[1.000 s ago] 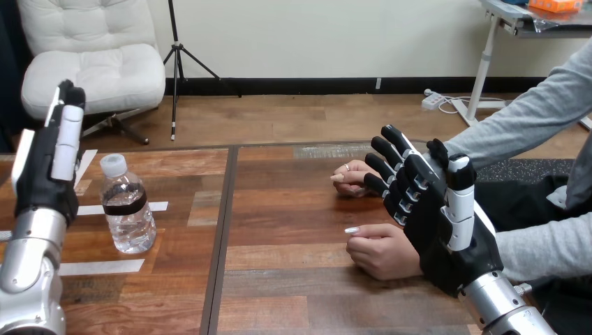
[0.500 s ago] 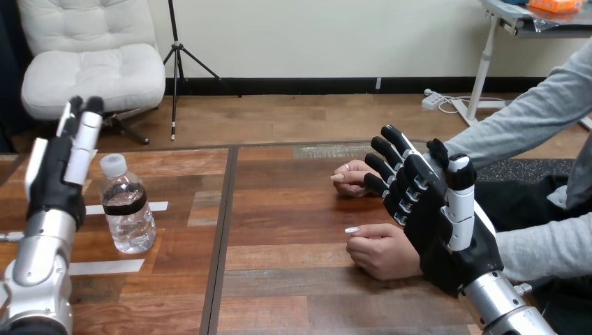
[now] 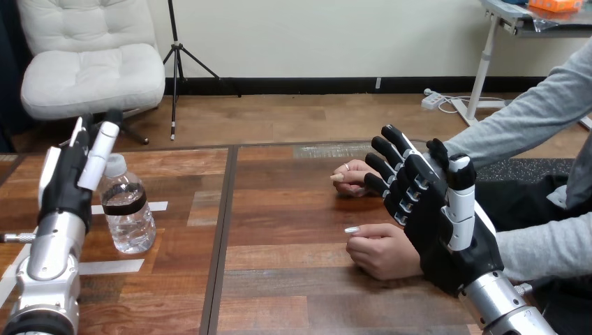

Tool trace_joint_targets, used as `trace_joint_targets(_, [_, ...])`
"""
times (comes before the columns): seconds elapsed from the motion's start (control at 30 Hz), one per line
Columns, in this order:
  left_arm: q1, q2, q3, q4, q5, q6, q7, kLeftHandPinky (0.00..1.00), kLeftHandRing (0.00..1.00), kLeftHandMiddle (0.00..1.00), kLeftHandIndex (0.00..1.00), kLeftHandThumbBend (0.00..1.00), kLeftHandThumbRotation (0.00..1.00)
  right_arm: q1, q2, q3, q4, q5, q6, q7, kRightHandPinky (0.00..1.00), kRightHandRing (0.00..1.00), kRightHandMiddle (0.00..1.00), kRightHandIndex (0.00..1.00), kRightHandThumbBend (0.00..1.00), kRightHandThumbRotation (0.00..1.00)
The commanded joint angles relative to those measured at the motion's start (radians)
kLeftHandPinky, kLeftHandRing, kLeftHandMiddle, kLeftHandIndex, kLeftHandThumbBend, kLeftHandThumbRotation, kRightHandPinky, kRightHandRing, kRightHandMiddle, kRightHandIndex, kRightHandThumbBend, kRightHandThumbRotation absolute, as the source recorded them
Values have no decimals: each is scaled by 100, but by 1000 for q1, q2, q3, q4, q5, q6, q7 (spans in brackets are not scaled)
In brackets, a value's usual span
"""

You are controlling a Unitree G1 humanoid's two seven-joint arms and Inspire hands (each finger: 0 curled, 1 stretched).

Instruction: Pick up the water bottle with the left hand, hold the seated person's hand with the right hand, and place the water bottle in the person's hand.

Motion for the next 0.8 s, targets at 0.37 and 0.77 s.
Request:
trace_joint_targets(0.37, [-98, 33, -57, 38, 60, 19, 98, 100, 100, 100, 100, 91, 97, -45, -3, -18, -48, 11, -5, 2, 100, 100, 100, 100, 100, 100])
trace_joint_targets(0.77, [-101, 38, -80, 52, 97, 31, 144, 100, 100, 100, 100, 92, 99, -42, -3, -21, -49, 14, -8, 3, 100, 100, 100, 100, 100, 100])
